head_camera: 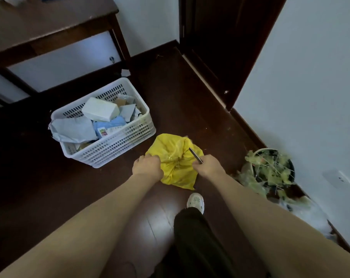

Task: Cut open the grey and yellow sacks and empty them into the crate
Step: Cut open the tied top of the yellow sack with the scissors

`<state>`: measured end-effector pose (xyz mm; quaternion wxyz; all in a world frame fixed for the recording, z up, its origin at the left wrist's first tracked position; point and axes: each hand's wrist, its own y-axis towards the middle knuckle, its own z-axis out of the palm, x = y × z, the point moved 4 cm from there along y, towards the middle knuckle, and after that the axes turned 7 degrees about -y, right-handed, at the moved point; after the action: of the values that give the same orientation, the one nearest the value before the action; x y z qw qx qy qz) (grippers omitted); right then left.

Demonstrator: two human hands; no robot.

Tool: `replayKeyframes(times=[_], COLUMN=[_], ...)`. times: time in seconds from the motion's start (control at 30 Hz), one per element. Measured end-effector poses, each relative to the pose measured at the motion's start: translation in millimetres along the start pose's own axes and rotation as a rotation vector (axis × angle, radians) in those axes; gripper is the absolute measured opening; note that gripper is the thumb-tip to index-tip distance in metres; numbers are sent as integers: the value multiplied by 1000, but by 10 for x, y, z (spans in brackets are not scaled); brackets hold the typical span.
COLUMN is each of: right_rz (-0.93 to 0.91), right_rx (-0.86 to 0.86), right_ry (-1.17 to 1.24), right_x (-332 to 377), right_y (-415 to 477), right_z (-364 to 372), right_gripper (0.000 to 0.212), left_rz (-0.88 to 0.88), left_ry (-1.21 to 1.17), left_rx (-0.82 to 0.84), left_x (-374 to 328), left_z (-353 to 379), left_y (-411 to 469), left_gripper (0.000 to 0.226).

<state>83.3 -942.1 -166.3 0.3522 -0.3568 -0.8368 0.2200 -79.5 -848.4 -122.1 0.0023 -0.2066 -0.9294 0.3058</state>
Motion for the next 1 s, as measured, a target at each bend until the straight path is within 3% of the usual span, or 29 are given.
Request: replayKeyframes(times=[0.17, 0.33, 0.5, 0.7, 0.87, 1.0], right_rz=[19, 70, 71, 16, 9, -96], right_rx=[41, 57, 22, 102, 139, 209], right_ry=[-101, -144, -199, -476, -753, -726], right_x=[212, 277, 245, 265, 344, 702], right_y=[920, 1697, 2403, 2948, 3079, 2934], right_z=[-109, 70, 396, 797, 1024, 1176], right_gripper=[20, 30, 47, 74, 20, 21], left_rz=[-23, -3, 15, -33, -52, -101], left_ry=[-5, -65, -113, -232, -340, -526], left_rx=[84, 205, 280, 333, 355, 357], left_x=[-8, 40, 167, 439, 702, 987], left_z=[8, 323, 727, 1123, 1230, 1187], left_y=[897, 1614, 2218, 2494, 2541, 2444], left_gripper=[42, 48, 53, 56, 63, 78])
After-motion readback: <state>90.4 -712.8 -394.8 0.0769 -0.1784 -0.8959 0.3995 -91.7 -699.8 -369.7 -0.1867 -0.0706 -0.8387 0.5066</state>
